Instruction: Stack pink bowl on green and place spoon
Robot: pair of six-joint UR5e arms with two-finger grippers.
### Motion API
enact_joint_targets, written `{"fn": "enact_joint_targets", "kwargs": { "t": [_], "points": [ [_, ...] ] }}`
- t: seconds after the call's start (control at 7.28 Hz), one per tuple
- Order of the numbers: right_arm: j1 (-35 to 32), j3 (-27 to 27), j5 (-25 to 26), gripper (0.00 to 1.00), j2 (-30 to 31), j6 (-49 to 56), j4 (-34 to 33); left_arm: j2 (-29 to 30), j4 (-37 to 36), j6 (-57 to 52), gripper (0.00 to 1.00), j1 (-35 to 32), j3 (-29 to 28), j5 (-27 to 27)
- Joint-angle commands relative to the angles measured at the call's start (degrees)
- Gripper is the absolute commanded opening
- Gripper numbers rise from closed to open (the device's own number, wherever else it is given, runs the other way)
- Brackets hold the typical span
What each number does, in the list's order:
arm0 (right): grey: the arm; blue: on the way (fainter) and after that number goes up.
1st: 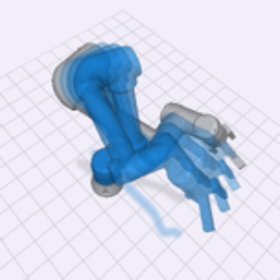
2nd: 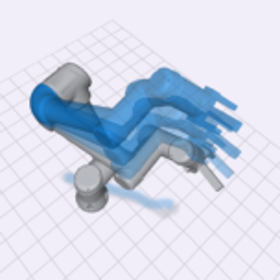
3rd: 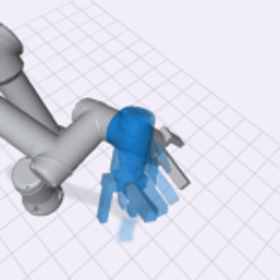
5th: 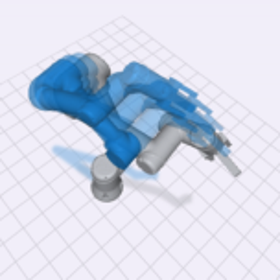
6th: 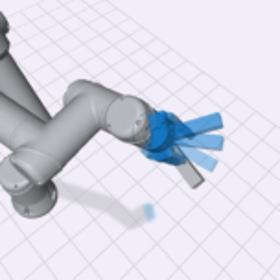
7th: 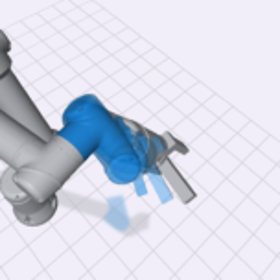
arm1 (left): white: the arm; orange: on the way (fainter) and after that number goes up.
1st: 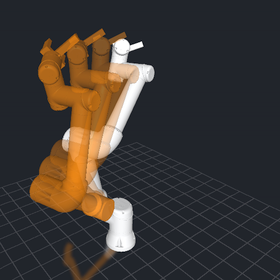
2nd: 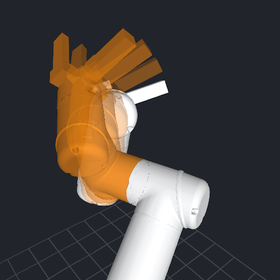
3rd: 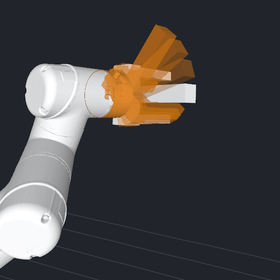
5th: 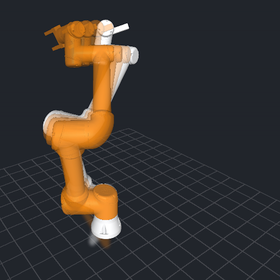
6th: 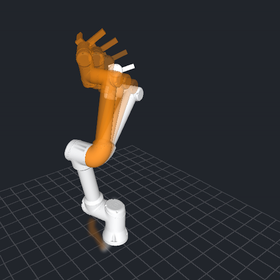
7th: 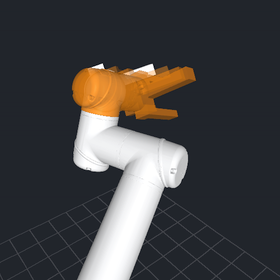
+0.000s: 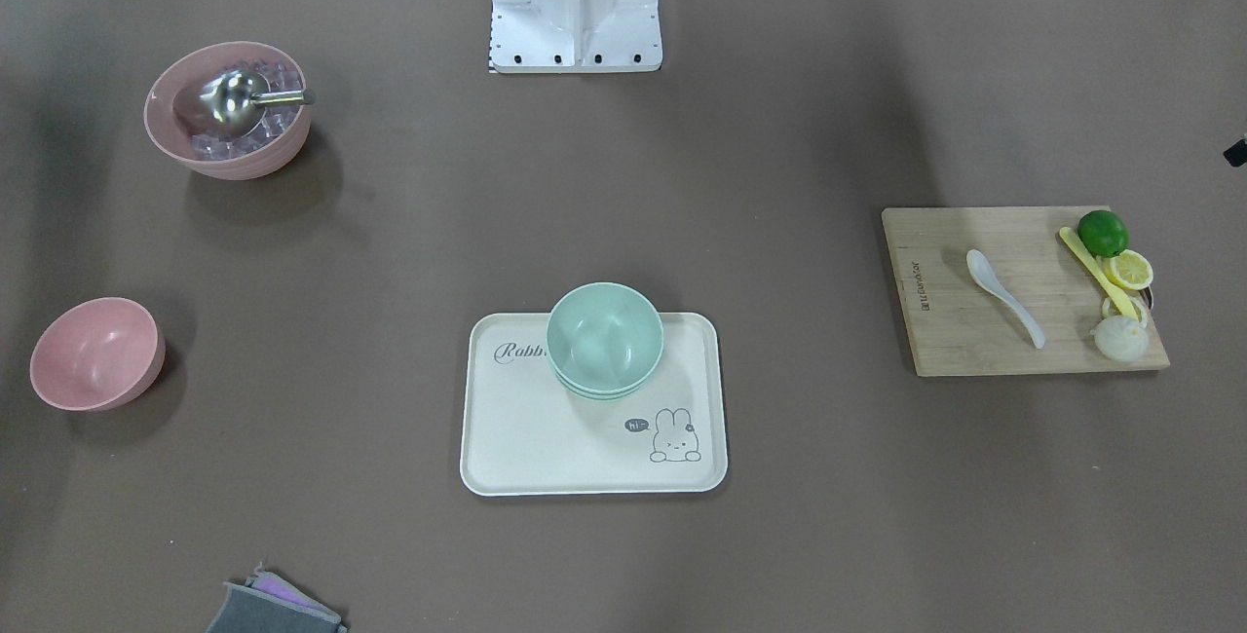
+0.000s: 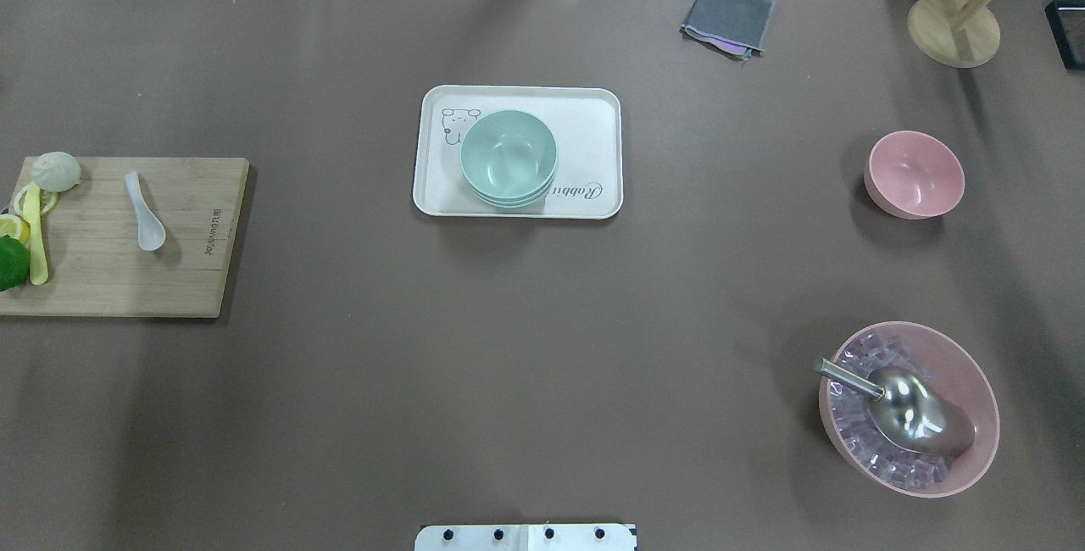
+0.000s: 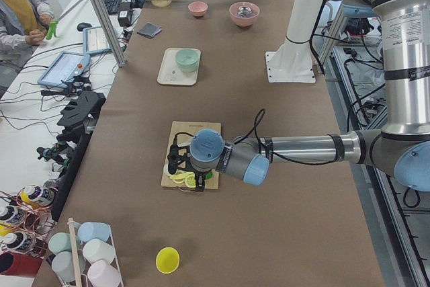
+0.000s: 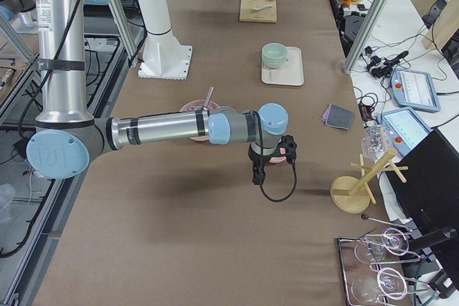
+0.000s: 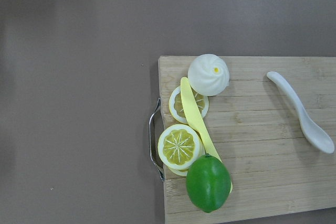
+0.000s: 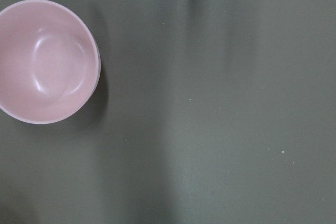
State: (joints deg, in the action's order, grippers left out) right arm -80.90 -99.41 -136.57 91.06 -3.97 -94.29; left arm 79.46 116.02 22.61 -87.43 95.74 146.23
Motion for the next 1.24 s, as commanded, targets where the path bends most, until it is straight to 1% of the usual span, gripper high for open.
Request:
{"fn": "enact_joint_targets", "kwargs": {
  "t": [0.0, 0.14, 0.27, 0.41, 0.55, 0.69, 0.82, 0.96, 1.1],
  "points": [
    [3.44, 0.18, 0.43, 1.0, -1.22, -0.15, 0.07, -0.54, 3.34, 4.89, 0.98, 0.94, -0.64, -0.24],
    [5.03, 0.79, 0.43, 1.0, -2.89, -0.85, 0.07, -0.36, 3.69, 6.99, 0.98, 1.21, -0.65, -0.5],
    [6.0, 4.01, 0.69, 1.0, -7.08, -1.47, 0.07, 0.86, 3.52, 7.1, 0.98, 3.21, -1.95, -1.64],
    [6.71, 7.7, 1.56, 0.99, -10.78, -3.13, 0.33, 3.65, 3.43, 7.36, 0.98, 5.67, -4.57, -4.69],
    [7.5, 12.96, 1.75, 0.98, -12.29, -5.49, 8.34, 5.25, 3.86, 7.19, 0.98, 6.65, -6.43, -4.55],
    [7.85, 18.75, 1.75, 0.95, -12.31, -12.65, 20.95, 5.61, 3.95, 7.53, 0.98, 8.92, -6.19, -3.94],
    [10.82, 20.03, 3.31, 0.94, -12.22, -21.69, 26.73, 5.61, 4.04, 7.88, 0.98, 8.86, -5.66, -3.85],
    [13.11, 20.13, 5.85, 0.94, -12.22, -24.04, 27.22, 5.61, 4.04, 8.32, 0.98, 8.94, -5.22, -3.76],
    [13.91, 20.3, 5.97, 0.91, -12.31, -24.15, 27.23, 5.61, 4.04, 8.33, 0.98, 9.03, -5.22, -3.85]
  ]
}}
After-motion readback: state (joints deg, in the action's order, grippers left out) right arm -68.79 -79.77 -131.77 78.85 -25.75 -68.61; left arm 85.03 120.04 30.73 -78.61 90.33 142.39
